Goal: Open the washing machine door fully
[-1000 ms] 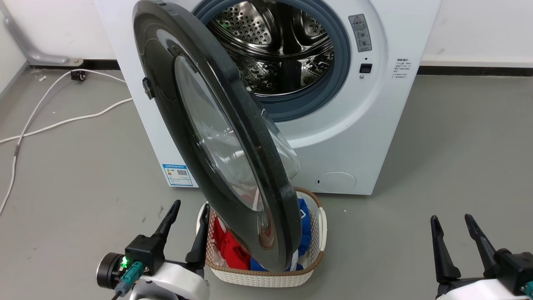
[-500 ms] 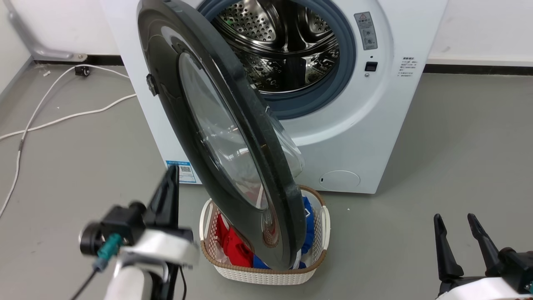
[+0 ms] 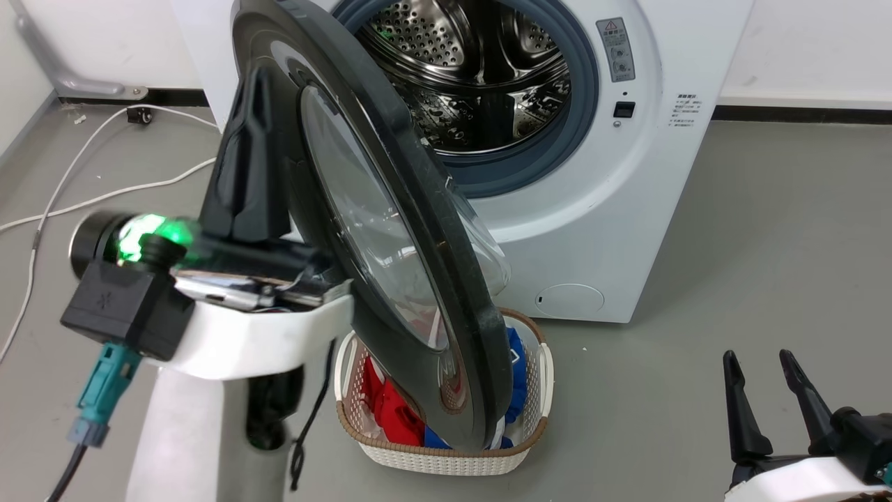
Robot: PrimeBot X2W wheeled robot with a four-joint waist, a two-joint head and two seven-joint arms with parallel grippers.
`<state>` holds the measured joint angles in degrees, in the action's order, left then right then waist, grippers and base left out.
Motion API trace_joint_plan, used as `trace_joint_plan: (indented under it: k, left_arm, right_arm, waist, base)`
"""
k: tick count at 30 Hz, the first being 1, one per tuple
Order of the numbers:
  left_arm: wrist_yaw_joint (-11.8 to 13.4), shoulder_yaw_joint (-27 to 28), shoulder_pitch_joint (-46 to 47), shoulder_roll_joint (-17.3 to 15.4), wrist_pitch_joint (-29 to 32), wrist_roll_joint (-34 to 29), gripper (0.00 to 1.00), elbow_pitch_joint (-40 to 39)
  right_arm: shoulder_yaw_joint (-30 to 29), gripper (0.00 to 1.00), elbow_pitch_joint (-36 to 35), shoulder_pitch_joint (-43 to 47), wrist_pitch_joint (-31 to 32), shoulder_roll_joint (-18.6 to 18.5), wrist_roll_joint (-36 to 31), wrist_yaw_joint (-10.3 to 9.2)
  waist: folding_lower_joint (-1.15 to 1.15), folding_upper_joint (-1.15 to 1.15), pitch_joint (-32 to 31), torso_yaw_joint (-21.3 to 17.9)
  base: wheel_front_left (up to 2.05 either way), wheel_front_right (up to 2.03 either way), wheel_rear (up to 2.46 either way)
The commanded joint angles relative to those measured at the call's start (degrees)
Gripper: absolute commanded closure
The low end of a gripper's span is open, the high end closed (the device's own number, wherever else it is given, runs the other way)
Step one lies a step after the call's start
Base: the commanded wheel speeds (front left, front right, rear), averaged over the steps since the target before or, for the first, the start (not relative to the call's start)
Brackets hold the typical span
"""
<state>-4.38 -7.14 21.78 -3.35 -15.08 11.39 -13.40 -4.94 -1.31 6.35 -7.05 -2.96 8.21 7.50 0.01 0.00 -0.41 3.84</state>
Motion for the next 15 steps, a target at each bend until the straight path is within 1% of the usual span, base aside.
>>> trace_joint_plan:
  k: [1, 3, 6, 10, 15]
  left_arm:
    - [0.49, -0.74, 0.84, 0.1, -0.12, 0.24, 1.0, -0.71]
    - [1.12, -3.16, 1.78, 0.26, -0.12, 0.88, 1.0, -2.45]
    - [1.66, -8.43, 2.71, 0.42, 0.41, 2.04, 1.0, -4.12]
    - [1.39, -16.93, 2.38, 0.4, 2.3, 5.49, 1.0, -4.57]
    - [0.87, -25.09, -0.19, 0.41, 5.6, 7.64, 1.0, -3.1]
  right_arm:
    - [0.08, 0.0, 0.18, -0.64, -0.24, 0.13, 0.23, -0.01]
    - [0.19, 0.0, 0.32, -0.74, -0.24, 0.13, 0.27, -0.01]
    - [-0.06, 0.0, 0.6, -0.8, -0.41, 0.13, 0.62, -0.01]
    - [-0.07, 0.0, 0.86, -0.51, -0.38, 0.13, 0.97, -0.01]
    - [-0.56, 0.0, 0.98, -0.34, -0.44, 0.12, 0.84, -0.01]
  waist:
    - [-0.01, 0.0, -0.04, -0.01]
    - [-0.01, 0.0, -0.15, -0.2]
    - [-0.01, 0.0, -0.16, -0.44]
    - [-0.01, 0.0, 0.1, -0.37]
    - [-0.01, 0.0, 0.57, 0.29]
  base:
    - [0.0, 0.0, 0.0]
    - [0.0, 0.0, 0.0]
    - [0.0, 0.0, 0.0]
    - [0.0, 0.0, 0.0]
    - [0.0, 0.0, 0.0]
